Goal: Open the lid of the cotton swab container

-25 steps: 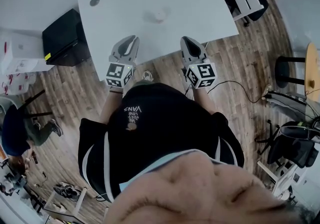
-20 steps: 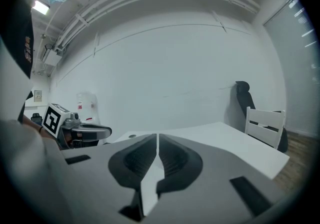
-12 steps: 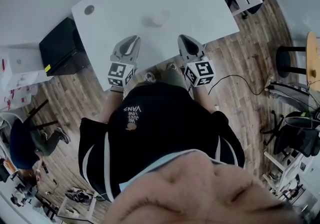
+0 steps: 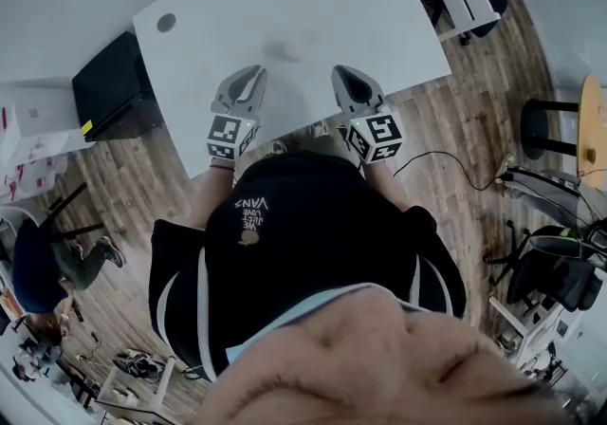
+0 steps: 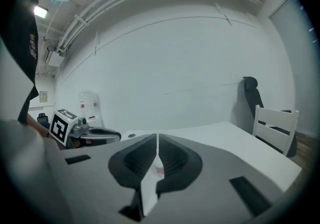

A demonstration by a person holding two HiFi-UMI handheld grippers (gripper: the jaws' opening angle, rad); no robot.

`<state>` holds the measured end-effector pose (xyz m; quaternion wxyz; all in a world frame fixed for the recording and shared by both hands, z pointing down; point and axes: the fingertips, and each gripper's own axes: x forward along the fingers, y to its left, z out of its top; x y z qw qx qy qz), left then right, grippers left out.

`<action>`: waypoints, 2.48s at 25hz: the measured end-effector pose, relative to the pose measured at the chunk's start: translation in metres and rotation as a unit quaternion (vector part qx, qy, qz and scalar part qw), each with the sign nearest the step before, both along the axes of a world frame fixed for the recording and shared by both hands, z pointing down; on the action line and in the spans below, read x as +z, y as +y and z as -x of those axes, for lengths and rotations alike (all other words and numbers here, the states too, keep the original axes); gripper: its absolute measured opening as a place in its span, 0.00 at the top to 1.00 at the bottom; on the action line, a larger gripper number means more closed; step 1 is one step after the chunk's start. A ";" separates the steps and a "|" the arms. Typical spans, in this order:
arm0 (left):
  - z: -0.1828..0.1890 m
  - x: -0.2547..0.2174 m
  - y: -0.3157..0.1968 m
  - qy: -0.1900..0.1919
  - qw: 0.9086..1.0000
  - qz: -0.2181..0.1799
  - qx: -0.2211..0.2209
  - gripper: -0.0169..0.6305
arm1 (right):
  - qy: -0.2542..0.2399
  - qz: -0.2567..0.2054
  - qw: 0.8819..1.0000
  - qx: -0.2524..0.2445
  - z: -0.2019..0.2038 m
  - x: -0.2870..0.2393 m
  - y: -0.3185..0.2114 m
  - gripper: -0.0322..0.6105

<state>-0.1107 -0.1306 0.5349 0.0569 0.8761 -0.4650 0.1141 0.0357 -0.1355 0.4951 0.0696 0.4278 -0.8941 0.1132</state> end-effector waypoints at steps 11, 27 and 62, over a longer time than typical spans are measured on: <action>-0.010 0.009 -0.028 -0.009 1.000 -0.007 -0.003 0.94 | 0.001 0.004 1.000 -0.028 -0.002 0.002 -0.016 0.93; -0.029 0.042 -0.045 -0.015 0.999 0.029 0.019 0.77 | 0.005 0.018 0.999 -0.038 -0.010 0.011 -0.020 0.93; -0.067 0.143 -0.080 -0.072 0.988 0.128 0.054 0.55 | 0.012 0.051 0.999 -0.011 -0.043 0.034 -0.036 0.93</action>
